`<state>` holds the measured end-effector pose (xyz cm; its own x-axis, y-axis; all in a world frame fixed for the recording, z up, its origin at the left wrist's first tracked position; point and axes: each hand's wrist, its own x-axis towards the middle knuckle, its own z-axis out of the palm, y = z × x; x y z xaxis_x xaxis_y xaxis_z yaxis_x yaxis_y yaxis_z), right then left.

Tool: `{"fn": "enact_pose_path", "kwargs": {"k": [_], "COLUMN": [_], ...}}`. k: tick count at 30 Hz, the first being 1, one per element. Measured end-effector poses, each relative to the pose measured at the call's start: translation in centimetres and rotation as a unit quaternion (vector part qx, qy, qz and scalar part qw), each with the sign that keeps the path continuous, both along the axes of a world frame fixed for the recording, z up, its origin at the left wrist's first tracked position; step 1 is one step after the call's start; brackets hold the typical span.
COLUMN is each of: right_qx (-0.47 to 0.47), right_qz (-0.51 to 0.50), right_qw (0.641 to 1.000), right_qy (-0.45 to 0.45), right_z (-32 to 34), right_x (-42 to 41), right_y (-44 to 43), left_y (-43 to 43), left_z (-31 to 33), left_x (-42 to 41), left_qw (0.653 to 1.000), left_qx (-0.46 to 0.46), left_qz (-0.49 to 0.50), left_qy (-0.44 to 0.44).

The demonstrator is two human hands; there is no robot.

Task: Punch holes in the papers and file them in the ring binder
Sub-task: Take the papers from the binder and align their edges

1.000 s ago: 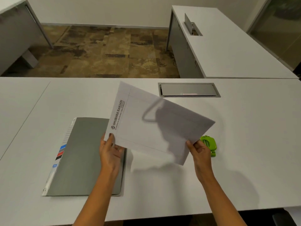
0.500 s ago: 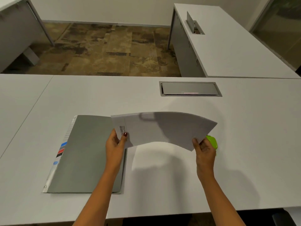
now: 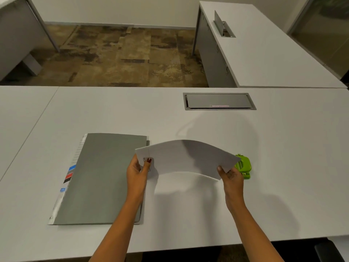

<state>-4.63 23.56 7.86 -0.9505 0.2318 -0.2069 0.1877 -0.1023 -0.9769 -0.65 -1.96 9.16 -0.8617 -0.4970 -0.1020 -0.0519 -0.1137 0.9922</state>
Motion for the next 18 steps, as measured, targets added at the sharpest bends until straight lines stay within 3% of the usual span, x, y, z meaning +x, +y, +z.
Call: {"fn": "enact_pose_path", "kwargs": {"k": [13, 16, 18], "right_qx": [0.055, 0.079, 0.034], "right_qz": [0.002, -0.071, -0.125], "right_qw": [0.998, 0.992, 0.988], "right_qy": [-0.043, -0.062, -0.082], "right_z": [-1.7, -2.4, -2.8], "right_x": [-0.3, 0.1, 0.7], "right_y": [0.6, 0.7, 0.1], "left_y": [0.1, 0.0, 0.0], "left_z": [-1.7, -1.7, -1.5], "left_x": [-0.6, -0.7, -0.8], "left_qw": [0.997, 0.995, 0.994], "left_qx": [0.008, 0.012, 0.027], "left_qz": [0.001, 0.041, 0.058], "left_qy": [-0.078, -0.092, -0.091]}}
